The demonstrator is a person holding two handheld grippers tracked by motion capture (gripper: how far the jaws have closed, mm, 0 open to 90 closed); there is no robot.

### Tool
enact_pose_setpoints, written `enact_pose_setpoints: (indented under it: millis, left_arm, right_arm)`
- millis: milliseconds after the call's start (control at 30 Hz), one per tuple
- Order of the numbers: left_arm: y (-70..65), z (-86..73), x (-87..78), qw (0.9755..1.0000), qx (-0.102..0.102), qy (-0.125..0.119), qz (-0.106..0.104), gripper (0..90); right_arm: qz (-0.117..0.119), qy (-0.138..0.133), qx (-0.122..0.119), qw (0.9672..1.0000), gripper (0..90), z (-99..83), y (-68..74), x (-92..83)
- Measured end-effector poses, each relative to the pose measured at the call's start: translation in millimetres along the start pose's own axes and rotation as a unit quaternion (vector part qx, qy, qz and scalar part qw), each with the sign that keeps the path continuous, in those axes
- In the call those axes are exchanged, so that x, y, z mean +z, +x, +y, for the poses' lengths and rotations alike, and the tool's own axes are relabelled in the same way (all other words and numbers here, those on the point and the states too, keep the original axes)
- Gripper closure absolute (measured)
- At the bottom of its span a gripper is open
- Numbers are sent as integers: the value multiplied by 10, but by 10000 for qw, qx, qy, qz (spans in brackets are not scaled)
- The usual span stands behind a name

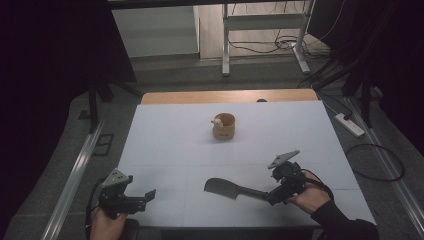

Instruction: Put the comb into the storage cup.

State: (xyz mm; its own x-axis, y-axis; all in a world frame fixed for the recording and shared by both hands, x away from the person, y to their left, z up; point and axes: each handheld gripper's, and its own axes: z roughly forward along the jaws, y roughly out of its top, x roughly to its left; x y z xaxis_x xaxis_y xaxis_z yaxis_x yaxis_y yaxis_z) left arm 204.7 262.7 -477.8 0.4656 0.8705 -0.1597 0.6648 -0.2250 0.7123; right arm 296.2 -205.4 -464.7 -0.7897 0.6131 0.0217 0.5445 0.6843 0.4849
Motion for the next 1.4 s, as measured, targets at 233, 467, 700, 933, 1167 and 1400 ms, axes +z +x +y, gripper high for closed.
enact_pose_setpoints:
  millis: [233, 467, 700, 933, 1167, 1400]
  left_arm:
    - [-1, 1, 2, 10000, 1, -1, -1, 16]
    - [-6, 6, 9, 10000, 45, 40, 0, 16]
    - [-22, 16, 30, 9998, 137, 116, -28, 17]
    - [-29, 24, 44, 9996, 196, 186, -49, 18]
    - [-27, 28, 54, 9995, 213, 229, -100, 18]
    - [-20, 28, 54, 9995, 194, 228, -121, 19]
  right_arm:
    - [-15, 147, -118, 9998, 0, 68, 33, 64]
    - [-22, 249, -216, 9995, 0, 131, 46, 115]
    - [-36, 362, -356, 9987, 0, 192, 75, 171]
    - [-25, 460, -449, 9979, 0, 258, 98, 230]
    - [-21, 570, -501, 9971, 0, 316, 105, 289]
    - [-16, 655, -608, 9960, 0, 387, 147, 353]
